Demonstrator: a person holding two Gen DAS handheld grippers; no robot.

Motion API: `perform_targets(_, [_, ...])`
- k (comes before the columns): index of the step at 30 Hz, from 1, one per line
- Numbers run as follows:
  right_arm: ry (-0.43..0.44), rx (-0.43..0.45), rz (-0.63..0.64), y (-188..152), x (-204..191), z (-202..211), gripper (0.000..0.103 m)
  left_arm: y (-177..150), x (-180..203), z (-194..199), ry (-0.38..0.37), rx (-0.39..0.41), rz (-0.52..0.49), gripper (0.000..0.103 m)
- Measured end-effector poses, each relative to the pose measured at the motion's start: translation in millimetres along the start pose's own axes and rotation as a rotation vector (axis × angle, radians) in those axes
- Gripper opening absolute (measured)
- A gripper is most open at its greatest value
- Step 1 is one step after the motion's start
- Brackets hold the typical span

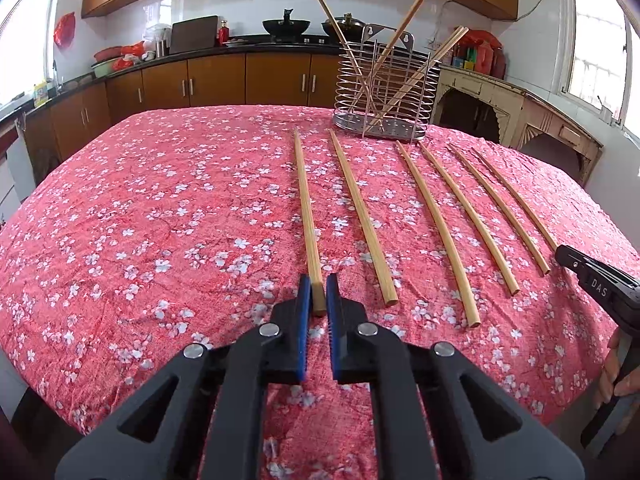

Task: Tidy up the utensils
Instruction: 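Lift both held chopsticks and carry them above the wire holder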

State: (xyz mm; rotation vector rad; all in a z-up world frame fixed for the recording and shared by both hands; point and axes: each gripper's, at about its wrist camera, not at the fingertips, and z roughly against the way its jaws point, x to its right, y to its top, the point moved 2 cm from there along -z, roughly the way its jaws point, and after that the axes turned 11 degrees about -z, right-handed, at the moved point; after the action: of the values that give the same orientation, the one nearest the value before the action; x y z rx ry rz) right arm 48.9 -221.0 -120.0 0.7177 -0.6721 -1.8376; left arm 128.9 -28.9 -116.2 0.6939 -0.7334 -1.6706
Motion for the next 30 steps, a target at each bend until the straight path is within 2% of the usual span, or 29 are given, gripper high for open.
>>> perform_targets(7, [0.011, 0.007, -0.003, 4, 3, 5, 0.008, 0, -17, 5, -0.022, -0.026, -0.009, 0.007])
perform_targets(12, [0.019, 0.079, 0.011, 23, 0, 27, 0.008, 16, -31, 23, 0.009, 0.018, -0.06, 0.007])
perform_targets(20, [0.043, 0.221, 0.016, 77, -9, 68, 0.008, 69, -58, 58, 0.067, 0.134, -0.12, 0.007])
perform_targets(30, [0.075, 0.332, -0.015, 146, -18, 94, 0.008, 144, -90, 82, 0.135, 0.257, -0.095, 0.007])
